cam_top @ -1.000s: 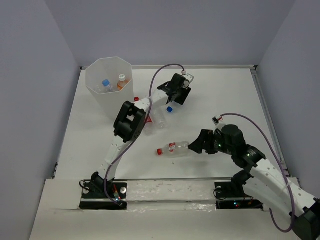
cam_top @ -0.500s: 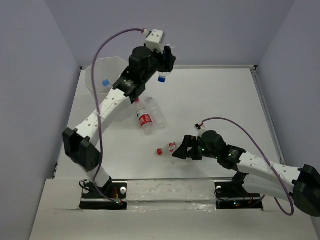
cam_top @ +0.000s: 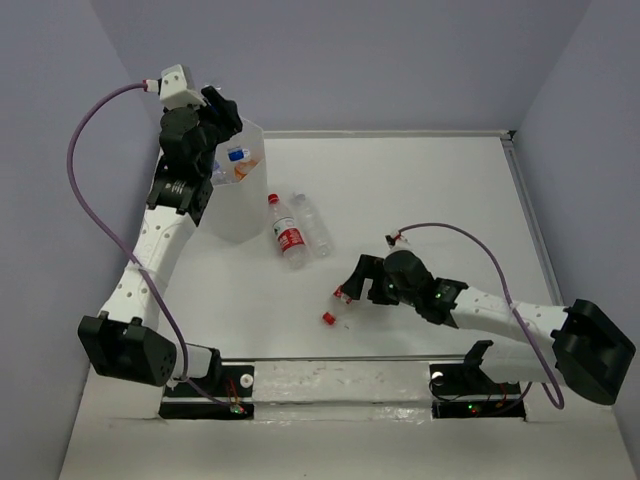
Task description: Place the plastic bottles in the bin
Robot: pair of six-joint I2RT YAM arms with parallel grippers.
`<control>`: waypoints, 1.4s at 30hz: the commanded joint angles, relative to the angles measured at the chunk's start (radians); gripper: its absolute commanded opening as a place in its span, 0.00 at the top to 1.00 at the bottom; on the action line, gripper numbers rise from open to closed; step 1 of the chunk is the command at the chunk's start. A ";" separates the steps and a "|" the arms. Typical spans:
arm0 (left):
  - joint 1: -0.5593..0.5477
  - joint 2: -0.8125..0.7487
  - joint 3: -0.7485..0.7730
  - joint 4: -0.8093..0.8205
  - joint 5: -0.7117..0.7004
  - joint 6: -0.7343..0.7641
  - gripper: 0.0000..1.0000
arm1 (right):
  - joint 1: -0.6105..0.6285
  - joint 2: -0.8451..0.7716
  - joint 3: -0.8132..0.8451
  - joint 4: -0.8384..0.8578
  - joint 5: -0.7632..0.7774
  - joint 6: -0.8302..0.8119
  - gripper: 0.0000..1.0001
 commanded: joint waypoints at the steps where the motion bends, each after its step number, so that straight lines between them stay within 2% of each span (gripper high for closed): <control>1: 0.052 -0.058 -0.060 0.079 -0.040 -0.028 0.52 | 0.005 0.064 0.073 -0.002 0.121 -0.050 0.02; 13: 0.057 -0.029 -0.142 0.224 -0.146 0.079 0.50 | 0.005 0.259 0.182 -0.022 0.193 -0.115 0.00; 16: 0.058 -0.018 -0.137 0.246 -0.150 0.088 0.50 | 0.005 0.288 0.190 -0.022 0.191 -0.116 0.04; 19: 0.057 0.008 -0.120 0.260 -0.153 0.102 0.50 | 0.005 0.305 0.196 -0.020 0.207 -0.124 0.10; 21: 0.057 0.031 -0.116 0.271 -0.178 0.126 0.49 | 0.005 0.313 0.201 -0.022 0.213 -0.128 0.17; 25: 0.057 0.040 -0.149 0.315 -0.201 0.163 0.44 | 0.005 0.313 0.199 -0.020 0.207 -0.132 0.27; 28: 0.057 0.039 -0.195 0.352 -0.199 0.180 0.42 | 0.005 0.299 0.190 -0.020 0.205 -0.135 0.40; 29: 0.057 0.043 -0.197 0.353 -0.198 0.183 0.41 | 0.005 0.292 0.188 -0.020 0.205 -0.136 0.40; 30: 0.057 0.046 -0.197 0.353 -0.195 0.183 0.40 | 0.005 0.283 0.185 -0.020 0.205 -0.136 0.48; 32: 0.057 0.048 -0.206 0.355 -0.184 0.176 0.35 | 0.005 0.261 0.179 -0.022 0.210 -0.138 0.55; 33: 0.058 0.039 -0.209 0.357 -0.181 0.170 0.29 | 0.005 0.237 0.176 -0.050 0.210 -0.139 0.62; 35: 0.057 0.030 -0.220 0.363 -0.167 0.153 0.18 | 0.005 0.207 0.173 -0.057 0.214 -0.147 0.66; 36: 0.057 0.023 -0.223 0.361 -0.161 0.148 0.07 | 0.005 0.195 0.172 -0.070 0.220 -0.150 0.67; 37: 0.057 0.010 -0.223 0.358 -0.152 0.145 0.02 | 0.005 0.165 0.173 -0.077 0.223 -0.153 0.68; 39: 0.055 -0.025 -0.208 0.318 -0.106 0.113 0.01 | 0.005 0.114 0.179 -0.107 0.239 -0.167 0.72; 42: 0.045 -0.082 -0.168 0.245 -0.032 0.064 0.01 | 0.005 0.057 0.191 -0.130 0.253 -0.194 0.73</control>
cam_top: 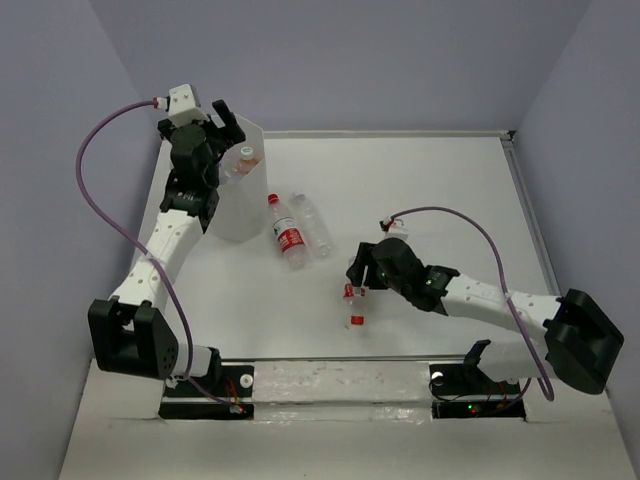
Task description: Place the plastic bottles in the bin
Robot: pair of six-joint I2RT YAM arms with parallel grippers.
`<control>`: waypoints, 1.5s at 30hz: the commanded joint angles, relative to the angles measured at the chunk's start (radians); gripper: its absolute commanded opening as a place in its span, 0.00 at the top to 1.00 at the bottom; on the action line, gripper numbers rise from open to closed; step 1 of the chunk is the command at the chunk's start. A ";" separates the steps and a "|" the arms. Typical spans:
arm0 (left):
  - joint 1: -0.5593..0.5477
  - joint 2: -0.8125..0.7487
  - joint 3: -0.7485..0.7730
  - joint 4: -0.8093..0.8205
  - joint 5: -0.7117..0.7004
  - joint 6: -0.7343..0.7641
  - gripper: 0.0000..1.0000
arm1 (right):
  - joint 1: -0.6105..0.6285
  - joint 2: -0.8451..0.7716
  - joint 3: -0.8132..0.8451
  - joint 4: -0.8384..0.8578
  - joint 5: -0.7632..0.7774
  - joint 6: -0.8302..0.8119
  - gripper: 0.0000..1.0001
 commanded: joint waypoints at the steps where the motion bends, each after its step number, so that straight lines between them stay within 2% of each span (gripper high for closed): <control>1: -0.016 -0.137 0.054 -0.020 0.102 -0.078 0.01 | 0.005 -0.114 0.031 -0.028 0.051 -0.051 0.73; 6: -0.053 -0.271 0.050 -0.166 0.274 -0.144 0.01 | 0.005 -0.191 0.120 -0.032 0.023 -0.139 0.74; 7: -0.056 -0.294 0.039 -0.201 0.342 -0.162 0.01 | 0.005 -0.194 0.170 -0.035 0.026 -0.166 0.74; 11: -0.064 -0.434 -0.060 -0.270 0.438 -0.196 0.01 | 0.005 -0.162 0.326 -0.039 0.034 -0.244 0.74; 15: -0.064 -0.616 -0.230 -0.335 0.502 -0.208 0.01 | 0.005 -0.067 0.513 -0.031 0.022 -0.330 0.74; 18: -0.065 -0.698 -0.353 -0.416 0.530 -0.239 0.01 | 0.005 0.037 0.635 -0.008 -0.003 -0.392 0.74; 22: -0.064 -0.830 -0.494 -0.481 0.516 -0.323 0.01 | 0.005 0.194 0.924 -0.005 -0.032 -0.453 0.74; 25: -0.065 -0.853 -0.554 -0.528 0.564 -0.345 0.01 | 0.005 0.338 1.092 -0.026 -0.064 -0.481 0.74; 26: -0.065 -0.858 -0.576 -0.550 0.569 -0.352 0.01 | 0.005 0.416 1.212 -0.049 -0.075 -0.489 0.75; 28: -0.065 -0.874 -0.603 -0.553 0.566 -0.406 0.01 | 0.005 0.504 1.412 -0.084 -0.089 -0.493 0.75; 32: -0.065 -0.898 -0.668 -0.518 0.563 -0.490 0.01 | 0.005 0.695 1.635 -0.103 -0.113 -0.502 0.75; 33: -0.065 -0.899 -0.688 -0.513 0.555 -0.500 0.01 | 0.005 0.767 1.743 -0.103 -0.122 -0.507 0.75; 36: -0.065 -0.911 -0.741 -0.472 0.549 -0.529 0.01 | 0.005 0.895 1.934 -0.085 -0.124 -0.525 0.75; 41: -0.065 -0.913 -0.841 -0.357 0.553 -0.601 0.01 | 0.005 0.949 1.869 0.191 -0.104 -0.593 0.76; 42: -0.065 -0.899 -0.860 -0.346 0.547 -0.606 0.01 | 0.005 0.970 1.888 0.246 -0.104 -0.607 0.77; 45: -0.065 -0.867 -0.887 -0.277 0.530 -0.618 0.01 | 0.005 1.095 1.985 0.271 -0.107 -0.643 0.76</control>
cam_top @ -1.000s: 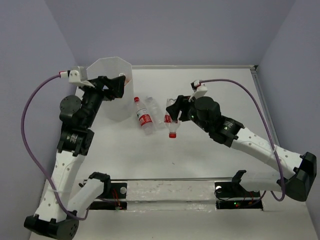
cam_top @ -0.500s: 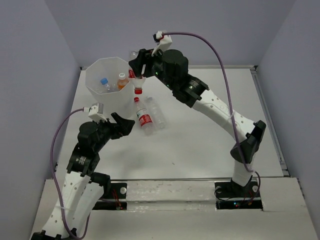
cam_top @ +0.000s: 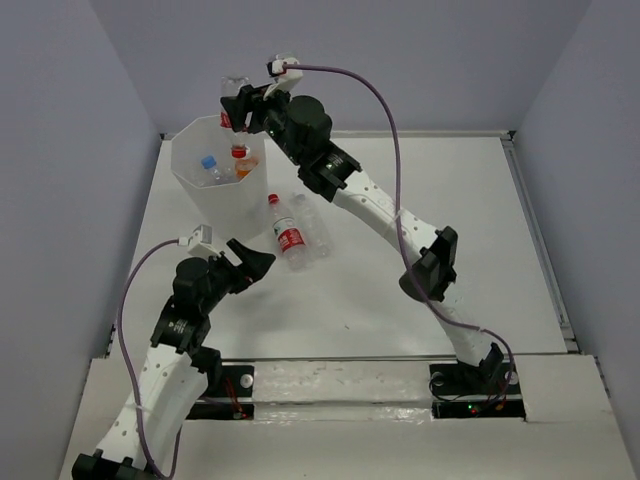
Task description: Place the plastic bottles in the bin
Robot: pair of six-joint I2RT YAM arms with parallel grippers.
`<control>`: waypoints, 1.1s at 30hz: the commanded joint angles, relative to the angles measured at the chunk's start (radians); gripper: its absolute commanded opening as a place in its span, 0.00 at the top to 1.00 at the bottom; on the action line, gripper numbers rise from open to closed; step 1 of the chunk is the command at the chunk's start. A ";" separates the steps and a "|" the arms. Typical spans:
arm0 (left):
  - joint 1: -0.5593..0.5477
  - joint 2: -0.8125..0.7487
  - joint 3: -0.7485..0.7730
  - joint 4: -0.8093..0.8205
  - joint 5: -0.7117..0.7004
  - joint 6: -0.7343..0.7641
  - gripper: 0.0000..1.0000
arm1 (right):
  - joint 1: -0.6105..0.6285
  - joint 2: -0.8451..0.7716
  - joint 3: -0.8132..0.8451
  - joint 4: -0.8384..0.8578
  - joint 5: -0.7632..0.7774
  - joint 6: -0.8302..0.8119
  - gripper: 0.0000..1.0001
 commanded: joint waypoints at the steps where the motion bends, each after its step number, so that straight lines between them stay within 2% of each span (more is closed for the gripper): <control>1: -0.002 0.061 -0.037 0.169 -0.003 -0.057 0.01 | 0.005 0.124 0.136 0.186 -0.010 -0.080 0.72; 2: -0.002 0.081 -0.037 0.195 -0.023 -0.057 0.01 | 0.005 0.139 0.161 0.180 -0.027 -0.073 0.63; 3: -0.002 0.096 -0.034 0.208 -0.031 -0.060 0.01 | 0.005 0.136 0.147 0.188 -0.056 -0.067 0.40; 5: -0.005 0.151 -0.027 0.251 -0.057 -0.063 0.01 | 0.005 0.104 0.057 0.206 -0.076 -0.059 0.21; 7: -0.014 0.203 -0.011 0.272 -0.075 -0.066 0.01 | 0.005 0.045 0.012 0.192 -0.092 -0.062 0.12; 8: -0.020 0.223 0.003 0.292 -0.101 -0.066 0.01 | 0.005 0.021 -0.039 0.168 -0.096 -0.064 0.11; 10: -0.039 0.259 0.017 0.309 -0.143 -0.072 0.01 | 0.005 -0.038 -0.122 0.153 -0.127 -0.061 0.09; 11: -0.055 0.297 0.023 0.330 -0.178 -0.077 0.01 | 0.005 -0.125 -0.181 0.152 -0.139 -0.056 0.09; 12: -0.066 0.346 0.037 0.343 -0.198 -0.083 0.01 | 0.005 -0.225 -0.319 0.162 -0.154 -0.051 0.10; 14: -0.108 0.401 0.054 0.367 -0.246 -0.086 0.01 | 0.005 -0.330 -0.473 0.177 -0.153 -0.048 0.12; 15: -0.123 0.456 0.072 0.374 -0.288 -0.084 0.01 | 0.005 -0.382 -0.621 0.188 -0.144 -0.048 0.17; 16: -0.138 0.481 0.078 0.383 -0.309 -0.087 0.01 | 0.005 -0.481 -0.694 0.189 -0.135 -0.044 0.20; 18: -0.183 0.535 0.098 0.423 -0.356 -0.098 0.01 | -0.016 -0.578 -0.832 0.191 -0.124 -0.021 0.28; 19: -0.203 0.587 0.109 0.430 -0.381 -0.107 0.01 | -0.025 -0.624 -0.968 0.189 -0.116 -0.004 0.29; 21: -0.235 0.642 0.152 0.436 -0.448 -0.109 0.01 | -0.050 -0.750 -1.096 0.189 -0.122 0.044 0.32; 22: -0.252 0.693 0.169 0.432 -0.476 -0.107 0.01 | -0.076 -0.787 -1.209 0.188 -0.121 0.056 0.38; 25: -0.263 0.783 0.221 0.423 -0.552 -0.112 0.01 | -0.151 -0.911 -1.394 0.163 -0.130 0.138 0.49; 27: -0.267 0.825 0.251 0.423 -0.585 -0.115 0.01 | -0.194 -0.976 -1.471 0.162 -0.168 0.166 0.53; 30: -0.275 0.894 0.291 0.421 -0.647 -0.106 0.01 | -0.262 -0.985 -1.539 0.122 -0.287 0.171 0.53; 33: -0.278 0.949 0.315 0.414 -0.697 -0.098 0.02 | -0.272 -0.915 -1.507 0.027 -0.314 0.127 0.41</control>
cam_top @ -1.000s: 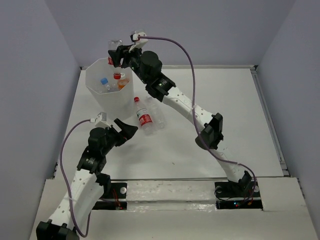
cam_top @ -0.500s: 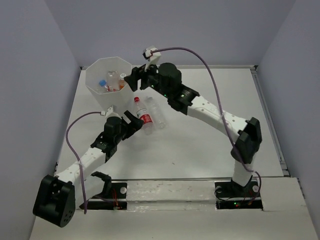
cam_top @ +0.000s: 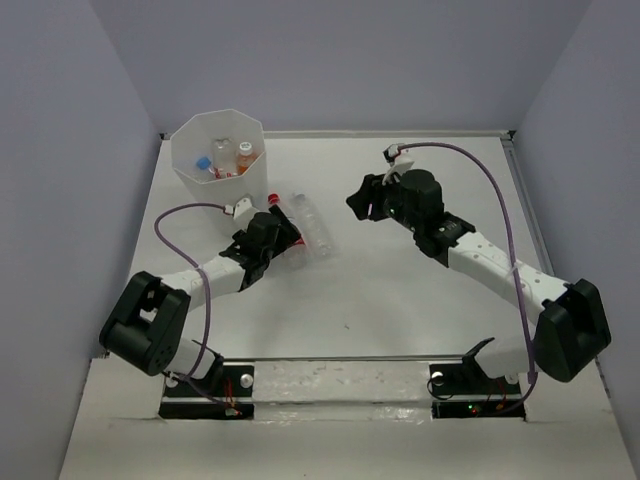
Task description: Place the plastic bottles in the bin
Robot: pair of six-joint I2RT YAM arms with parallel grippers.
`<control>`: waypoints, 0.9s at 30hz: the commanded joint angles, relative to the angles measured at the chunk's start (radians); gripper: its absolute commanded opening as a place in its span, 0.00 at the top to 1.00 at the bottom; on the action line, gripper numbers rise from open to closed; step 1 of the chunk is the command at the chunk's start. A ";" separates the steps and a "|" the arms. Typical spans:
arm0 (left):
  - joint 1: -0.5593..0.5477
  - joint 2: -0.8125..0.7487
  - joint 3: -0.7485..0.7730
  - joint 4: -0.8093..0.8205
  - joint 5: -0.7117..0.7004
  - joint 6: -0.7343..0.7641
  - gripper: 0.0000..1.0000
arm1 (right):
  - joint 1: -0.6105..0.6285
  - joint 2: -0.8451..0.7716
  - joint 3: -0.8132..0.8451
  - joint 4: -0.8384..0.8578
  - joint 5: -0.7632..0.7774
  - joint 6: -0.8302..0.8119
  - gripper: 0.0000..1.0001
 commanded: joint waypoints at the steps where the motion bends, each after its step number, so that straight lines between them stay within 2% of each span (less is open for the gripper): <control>1: -0.009 0.059 0.068 0.024 -0.151 0.014 0.03 | -0.007 0.093 0.054 -0.097 -0.131 -0.020 0.31; 2: -0.009 0.073 0.083 0.026 -0.159 0.021 0.03 | -0.019 0.117 0.071 -0.112 -0.139 -0.026 0.23; 4: -0.009 0.114 0.100 0.024 -0.157 0.029 0.04 | -0.019 0.176 0.136 -0.131 -0.175 -0.034 0.18; 9: -0.009 0.203 0.152 0.017 -0.126 0.041 0.07 | -0.019 0.434 0.330 -0.233 -0.223 -0.046 0.11; 13: -0.012 0.222 0.129 0.030 -0.125 0.029 0.16 | -0.019 0.588 0.453 -0.267 -0.252 -0.056 0.07; 21: -0.064 0.185 0.028 0.060 -0.123 -0.008 0.32 | 0.003 0.812 0.634 -0.298 -0.251 -0.046 0.08; 24: -0.098 0.110 -0.033 0.058 -0.136 -0.020 0.34 | 0.012 0.871 0.692 -0.329 -0.231 -0.040 0.13; 25: -0.104 0.058 -0.062 0.057 -0.143 -0.019 0.38 | 0.012 0.885 0.700 -0.327 -0.220 -0.039 0.16; 27: -0.124 -0.008 -0.093 0.038 -0.151 -0.020 0.38 | 0.012 0.889 0.698 -0.330 -0.212 -0.037 0.25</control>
